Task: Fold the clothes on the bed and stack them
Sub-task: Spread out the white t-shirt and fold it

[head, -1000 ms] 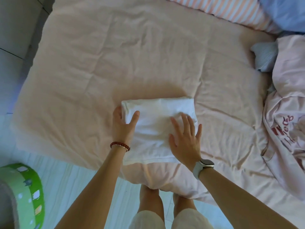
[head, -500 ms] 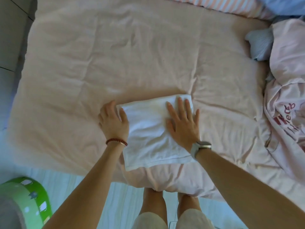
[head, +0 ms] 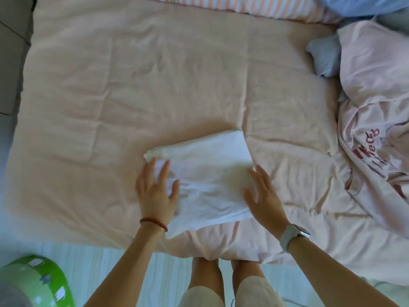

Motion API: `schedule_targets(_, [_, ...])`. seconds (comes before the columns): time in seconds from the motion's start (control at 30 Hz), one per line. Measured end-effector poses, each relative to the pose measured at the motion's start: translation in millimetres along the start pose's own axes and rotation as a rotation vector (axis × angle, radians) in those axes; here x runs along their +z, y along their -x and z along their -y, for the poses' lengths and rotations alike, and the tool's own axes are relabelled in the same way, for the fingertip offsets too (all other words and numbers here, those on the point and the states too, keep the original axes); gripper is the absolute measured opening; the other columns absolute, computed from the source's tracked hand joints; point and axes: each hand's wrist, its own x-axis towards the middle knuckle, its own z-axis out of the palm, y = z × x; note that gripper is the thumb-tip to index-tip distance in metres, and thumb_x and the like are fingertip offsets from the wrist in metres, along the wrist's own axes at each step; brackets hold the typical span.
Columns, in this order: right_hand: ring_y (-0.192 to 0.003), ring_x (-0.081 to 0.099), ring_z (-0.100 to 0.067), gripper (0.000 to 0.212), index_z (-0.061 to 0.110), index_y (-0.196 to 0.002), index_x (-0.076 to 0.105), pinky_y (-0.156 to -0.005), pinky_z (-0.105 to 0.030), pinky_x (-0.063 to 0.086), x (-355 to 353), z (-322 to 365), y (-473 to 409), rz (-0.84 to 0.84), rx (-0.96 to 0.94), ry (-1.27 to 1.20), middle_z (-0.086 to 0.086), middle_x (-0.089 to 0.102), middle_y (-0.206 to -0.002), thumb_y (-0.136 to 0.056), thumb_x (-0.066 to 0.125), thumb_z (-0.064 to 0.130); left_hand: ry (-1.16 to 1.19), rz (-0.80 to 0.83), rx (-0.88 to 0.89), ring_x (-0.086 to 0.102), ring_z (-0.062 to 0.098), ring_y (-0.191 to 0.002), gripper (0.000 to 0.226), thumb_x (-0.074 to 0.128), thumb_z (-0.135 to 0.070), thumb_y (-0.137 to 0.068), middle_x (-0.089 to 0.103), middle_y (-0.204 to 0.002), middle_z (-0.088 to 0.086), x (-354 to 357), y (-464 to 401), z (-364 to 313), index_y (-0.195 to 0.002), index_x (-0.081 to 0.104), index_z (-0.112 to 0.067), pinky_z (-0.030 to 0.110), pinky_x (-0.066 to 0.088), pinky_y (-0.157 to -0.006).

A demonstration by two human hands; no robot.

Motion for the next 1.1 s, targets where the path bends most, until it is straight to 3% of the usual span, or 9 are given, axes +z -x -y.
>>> schedule_targets(0.1, [-0.122,0.047,-0.025,0.057,0.017,-0.142,0.032,-0.102,-0.038,0.039,-9.2,2.8,-15.2,-0.039,0.205,-0.246,-0.006,0.049,-0.134,-0.091,0.054,0.027,0.370,0.080,-0.503,0.054,0.030,-0.095,0.043,0.060,-0.041,-0.080,0.061,-0.094,0.016,-12.3,7.3,9.5,-0.101,0.060,-0.004,0.031,0.041,-0.081])
schedule_targets(0.17, [-0.119,0.049,-0.025,0.054,0.016,-0.140,0.036,-0.098,-0.036,0.039,-6.4,7.0,-24.2,0.025,0.258,-0.296,-0.007,0.050,-0.131,-0.091,0.056,0.028,0.555,0.187,-0.589,0.049,0.021,-0.070,0.029,0.055,-0.037,-0.087,0.051,-0.066,0.001,-11.5,7.4,9.9,-0.074,0.053,-0.012,0.014,0.038,-0.057])
schedule_targets(0.27, [-0.108,0.052,-0.020,0.048,0.017,-0.133,0.042,-0.085,-0.029,0.039,-2.1,11.3,-35.2,0.037,0.319,-0.462,0.001,0.054,-0.119,-0.090,0.057,0.032,0.637,0.272,-0.593,0.056,0.009,-0.082,0.022,0.054,-0.026,-0.092,0.060,-0.089,-0.004,-3.5,0.2,10.3,-0.104,0.057,-0.007,0.007,0.041,-0.066])
schedule_targets(0.4, [-0.103,0.053,-0.016,0.046,0.018,-0.129,0.043,-0.083,-0.025,0.037,-2.7,10.1,-42.6,0.067,0.286,-0.507,0.006,0.055,-0.112,-0.088,0.060,0.031,0.755,0.288,-0.624,0.055,0.021,-0.110,0.032,0.051,-0.022,-0.093,0.057,-0.117,0.005,-0.5,-6.3,5.4,-0.121,0.048,-0.007,0.038,0.046,-0.094])
schedule_targets(0.53, [-0.101,0.049,-0.012,0.052,0.019,-0.133,0.039,-0.085,-0.025,0.037,-7.9,18.4,-35.0,0.070,0.231,-0.460,0.009,0.051,-0.111,-0.087,0.062,0.025,0.739,0.175,-0.593,0.058,0.031,-0.098,0.018,0.052,-0.015,-0.093,0.055,-0.095,0.003,-5.2,-5.0,-14.2,-0.109,0.046,-0.011,0.036,0.046,-0.079])
schedule_targets(0.67, [-0.088,0.055,0.011,0.040,0.031,-0.122,0.044,-0.069,-0.001,0.037,-22.9,47.3,-27.4,-0.054,0.112,-0.535,0.028,0.054,-0.099,-0.084,0.058,0.032,0.680,0.005,-0.413,0.056,-0.008,-0.078,0.008,0.054,-0.010,-0.092,0.057,-0.085,-0.008,-30.1,-22.2,-32.5,-0.099,0.051,-0.011,0.014,0.042,-0.069])
schedule_targets(0.77, [-0.088,0.053,0.020,0.037,0.037,-0.114,0.044,-0.067,0.001,0.038,-38.2,80.9,-41.6,-0.143,0.029,-0.624,0.030,0.056,-0.097,-0.078,0.053,0.034,0.668,-0.076,-0.295,0.056,-0.010,-0.075,0.008,0.055,-0.011,-0.091,0.059,-0.083,-0.014,-63.0,-61.5,-35.2,-0.097,0.052,-0.014,0.004,0.039,-0.063])
schedule_targets(1.0, [-0.090,0.054,0.017,0.045,0.016,-0.128,0.044,-0.071,-0.002,0.042,-47.2,164.5,-133.2,-0.264,-0.112,-0.769,0.020,0.057,-0.105,-0.086,0.053,0.029,0.585,-0.184,-0.156,0.056,0.021,-0.086,0.022,0.054,-0.018,-0.092,0.060,-0.099,0.005,-118.1,-210.5,-26.4,-0.111,0.054,-0.007,0.021,0.038,-0.067])
schedule_targets(1.1, [-0.105,0.057,-0.006,0.056,0.018,-0.143,0.026,-0.085,-0.022,0.048,-33.8,175.1,-165.0,-0.154,0.007,-0.639,0.006,0.053,-0.118,-0.094,0.050,0.024,0.334,-0.041,-0.317,0.046,0.031,-0.122,0.053,0.044,-0.033,-0.095,0.046,-0.137,0.011,-106.4,-248.5,-5.5,-0.142,0.029,-0.014,0.035,0.038,-0.096])
